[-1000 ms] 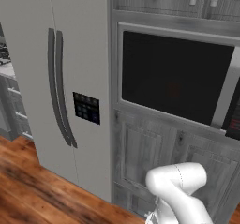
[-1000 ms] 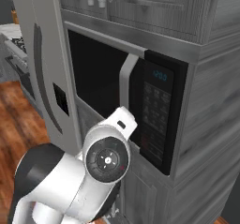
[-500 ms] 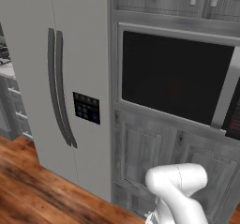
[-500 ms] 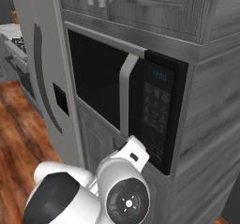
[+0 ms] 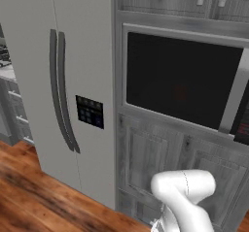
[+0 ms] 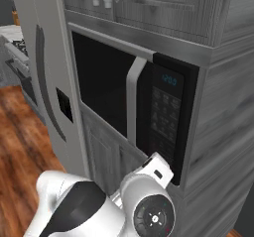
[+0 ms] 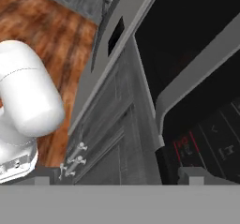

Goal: Place the microwavable item in the microwave. Then, close the microwave door and press the start button.

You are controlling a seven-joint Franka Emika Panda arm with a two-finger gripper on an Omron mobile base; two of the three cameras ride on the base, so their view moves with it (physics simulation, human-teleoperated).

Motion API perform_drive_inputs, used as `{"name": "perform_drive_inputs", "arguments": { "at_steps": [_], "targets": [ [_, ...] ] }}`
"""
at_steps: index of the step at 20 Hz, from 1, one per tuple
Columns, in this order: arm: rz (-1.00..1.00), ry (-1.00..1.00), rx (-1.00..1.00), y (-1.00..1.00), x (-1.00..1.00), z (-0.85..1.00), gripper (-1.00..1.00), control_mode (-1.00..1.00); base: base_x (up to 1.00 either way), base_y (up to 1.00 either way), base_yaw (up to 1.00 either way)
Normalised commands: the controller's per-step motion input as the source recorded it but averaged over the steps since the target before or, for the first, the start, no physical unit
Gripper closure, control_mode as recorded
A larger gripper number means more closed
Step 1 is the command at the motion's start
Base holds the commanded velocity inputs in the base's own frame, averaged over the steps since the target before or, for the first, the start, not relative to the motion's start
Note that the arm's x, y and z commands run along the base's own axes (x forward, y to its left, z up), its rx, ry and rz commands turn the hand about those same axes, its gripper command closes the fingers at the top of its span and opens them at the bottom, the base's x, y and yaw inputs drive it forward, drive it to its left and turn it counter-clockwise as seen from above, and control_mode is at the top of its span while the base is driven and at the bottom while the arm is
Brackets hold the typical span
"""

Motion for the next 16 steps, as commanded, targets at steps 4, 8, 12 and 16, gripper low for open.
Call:
{"name": "perform_drive_inputs", "arguments": {
  "at_steps": [4, 8, 12, 16],
  "targets": [
    [-0.22, 0.0, 0.0, 0.0, 0.58, -0.24, -1.0, -1.0, 0.0, 0.0, 0.0],
    [-0.24, -0.02, 0.0, 0.0, 0.45, -0.28, -1.0, -1.0, 0.0, 0.0, 0.0],
    [-0.22, -0.01, 0.0, -0.01, 0.28, -0.35, -1.0, -1.0, 0.0, 0.0, 0.0],
    [-0.18, 0.0, 0.0, -0.05, 0.19, -0.38, -1.0, -1.0, 0.0, 0.0, 0.0]
  ]
}}
